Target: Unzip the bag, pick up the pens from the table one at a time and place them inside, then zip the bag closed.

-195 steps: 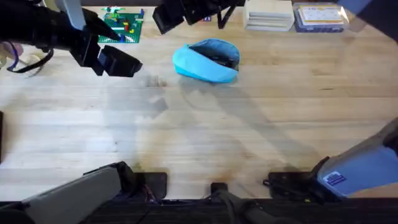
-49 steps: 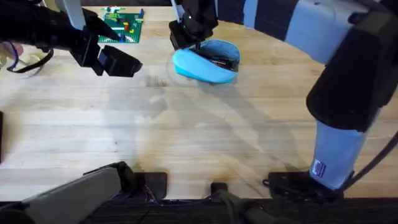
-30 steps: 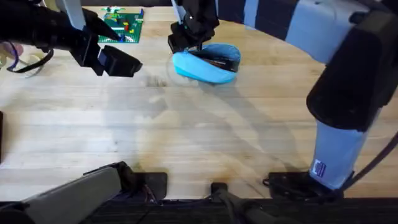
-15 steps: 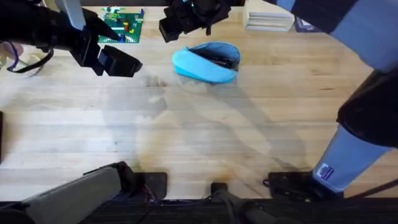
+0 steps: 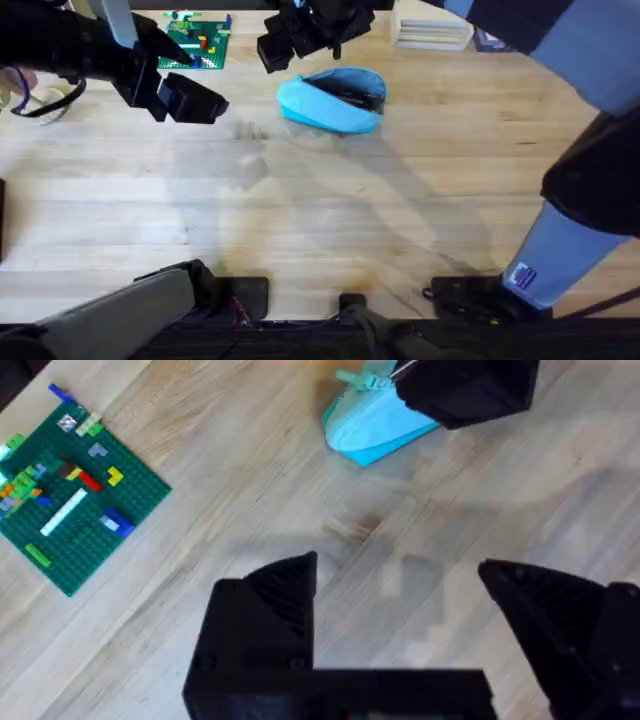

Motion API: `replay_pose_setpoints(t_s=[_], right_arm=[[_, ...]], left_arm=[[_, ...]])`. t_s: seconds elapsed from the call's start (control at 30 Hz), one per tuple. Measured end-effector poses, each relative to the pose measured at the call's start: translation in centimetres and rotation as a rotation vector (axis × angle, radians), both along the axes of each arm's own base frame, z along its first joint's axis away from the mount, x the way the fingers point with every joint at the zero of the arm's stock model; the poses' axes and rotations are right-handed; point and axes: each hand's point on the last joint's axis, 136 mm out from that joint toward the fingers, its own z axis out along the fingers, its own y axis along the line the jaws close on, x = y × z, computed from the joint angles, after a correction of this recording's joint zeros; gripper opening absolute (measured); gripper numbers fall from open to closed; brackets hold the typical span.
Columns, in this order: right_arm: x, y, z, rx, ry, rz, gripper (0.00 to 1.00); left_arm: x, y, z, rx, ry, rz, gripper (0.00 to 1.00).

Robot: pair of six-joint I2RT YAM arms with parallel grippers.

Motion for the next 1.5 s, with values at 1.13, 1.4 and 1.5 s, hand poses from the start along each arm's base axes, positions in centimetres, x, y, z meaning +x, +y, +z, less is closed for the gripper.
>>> replay_pose_setpoints(t_s=[1.13,1.4,1.5], right_arm=[[1.1,2.3,-2.4,0.013,-0.015,0.021,0.996],[1.5,2.6,-3.0,0.013,-0.014,0.02,0.995],[1.5,2.6,-3.2,0.011,-0.012,0.02,0.995]], left_arm=[[0.0,0.0,0.0,0.0,0.0,0.0,0.993],[0.0,0.0,0.0,0.0,0.0,0.0,0.994],[0.0,0.0,0.0,0.0,0.0,0.0,0.994]])
